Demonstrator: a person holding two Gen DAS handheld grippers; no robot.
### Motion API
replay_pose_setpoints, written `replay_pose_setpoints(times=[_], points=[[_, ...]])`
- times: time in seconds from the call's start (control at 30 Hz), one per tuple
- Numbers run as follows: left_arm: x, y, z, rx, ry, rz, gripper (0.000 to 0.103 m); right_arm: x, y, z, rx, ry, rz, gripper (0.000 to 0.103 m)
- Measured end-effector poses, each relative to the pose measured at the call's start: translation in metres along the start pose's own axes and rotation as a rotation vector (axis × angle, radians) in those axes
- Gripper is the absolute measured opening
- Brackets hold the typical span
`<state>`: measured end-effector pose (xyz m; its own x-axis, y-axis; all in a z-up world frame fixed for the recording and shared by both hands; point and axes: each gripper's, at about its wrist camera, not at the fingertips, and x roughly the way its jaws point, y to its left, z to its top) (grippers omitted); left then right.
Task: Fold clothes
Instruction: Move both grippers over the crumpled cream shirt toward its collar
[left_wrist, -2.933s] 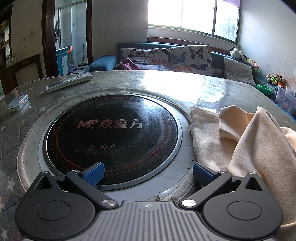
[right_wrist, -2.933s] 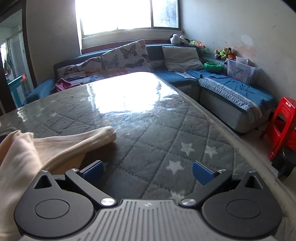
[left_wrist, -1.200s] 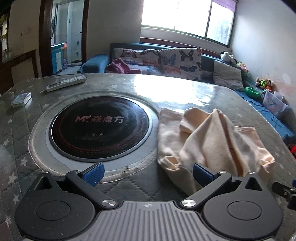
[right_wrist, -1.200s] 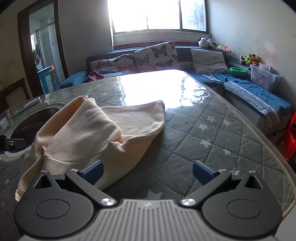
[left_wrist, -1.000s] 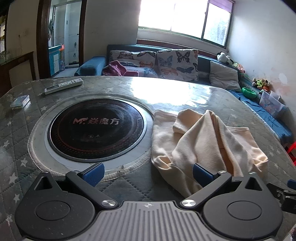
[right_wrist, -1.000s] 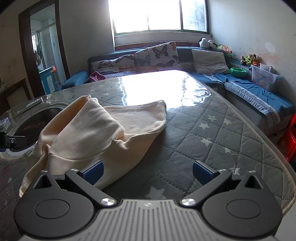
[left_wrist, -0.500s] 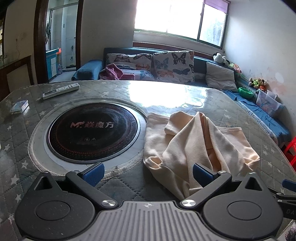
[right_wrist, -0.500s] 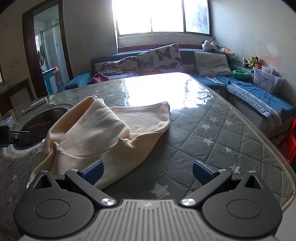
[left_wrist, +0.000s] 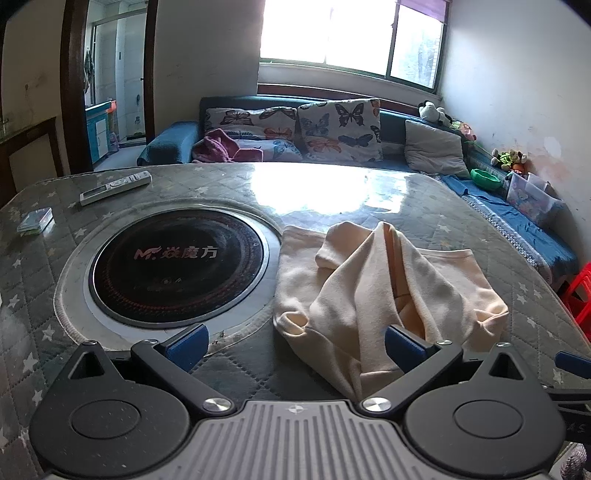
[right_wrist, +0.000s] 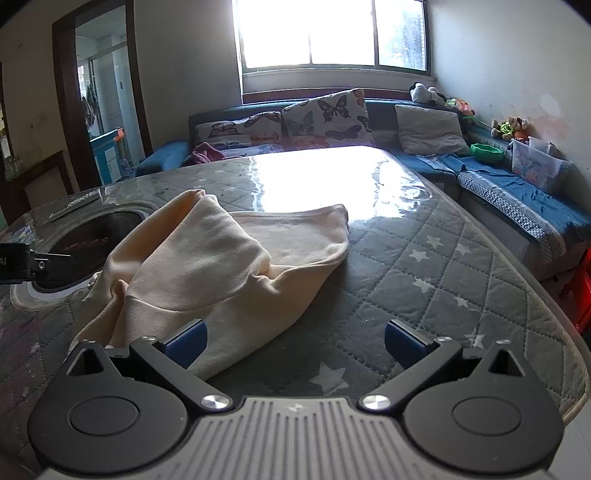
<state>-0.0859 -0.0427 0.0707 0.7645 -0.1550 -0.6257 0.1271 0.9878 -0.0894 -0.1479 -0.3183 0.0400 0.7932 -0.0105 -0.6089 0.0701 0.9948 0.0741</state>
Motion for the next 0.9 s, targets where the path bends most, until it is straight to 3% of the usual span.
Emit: replay_pose_setpoints(times=[0.9], points=[[0.009,-0.012,0.010,0.039,0.028,-0.019,0.103,0.007,0.009,0.007,-0.022,0.015,0.018,0.103]])
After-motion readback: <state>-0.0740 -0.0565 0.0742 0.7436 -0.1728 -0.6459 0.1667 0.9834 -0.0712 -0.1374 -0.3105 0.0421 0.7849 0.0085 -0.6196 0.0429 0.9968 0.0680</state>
